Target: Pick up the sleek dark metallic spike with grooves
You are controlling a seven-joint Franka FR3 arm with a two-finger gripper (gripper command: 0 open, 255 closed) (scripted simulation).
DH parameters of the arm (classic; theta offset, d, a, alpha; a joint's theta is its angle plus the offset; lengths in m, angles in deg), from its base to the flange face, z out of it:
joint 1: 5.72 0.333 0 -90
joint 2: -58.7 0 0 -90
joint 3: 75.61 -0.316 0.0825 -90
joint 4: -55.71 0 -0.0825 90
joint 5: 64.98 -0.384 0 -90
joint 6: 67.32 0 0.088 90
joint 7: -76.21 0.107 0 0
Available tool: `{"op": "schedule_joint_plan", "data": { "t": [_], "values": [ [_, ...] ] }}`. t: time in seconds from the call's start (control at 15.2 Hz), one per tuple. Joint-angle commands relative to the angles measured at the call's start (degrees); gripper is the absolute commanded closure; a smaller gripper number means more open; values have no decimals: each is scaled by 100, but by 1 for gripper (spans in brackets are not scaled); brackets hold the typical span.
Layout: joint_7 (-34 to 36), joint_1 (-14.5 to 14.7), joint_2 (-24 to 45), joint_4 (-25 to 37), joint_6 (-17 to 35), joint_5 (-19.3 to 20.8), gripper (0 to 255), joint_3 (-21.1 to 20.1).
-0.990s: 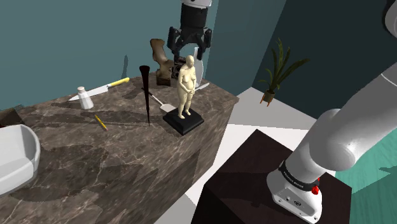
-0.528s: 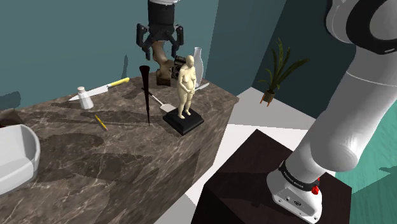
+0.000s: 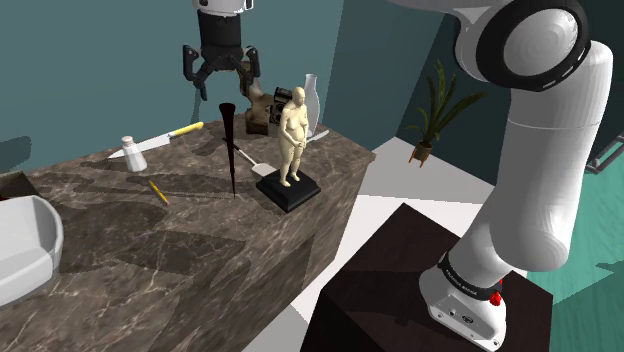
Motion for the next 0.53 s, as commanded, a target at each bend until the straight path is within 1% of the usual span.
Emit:
{"op": "schedule_joint_plan", "data": {
  "t": [0.0,0.13,0.26,0.33,0.46],
  "values": [
    [9,-11,1,-160,163,1,0,3],
    [10,-31,-28,-358,333,-7,0,5],
    [11,-36,-35,-413,381,-9,0,6],
    [17,-25,-2,-365,363,1,255,7],
    [18,-24,-2,-364,363,2,255,7]
  ]
}}
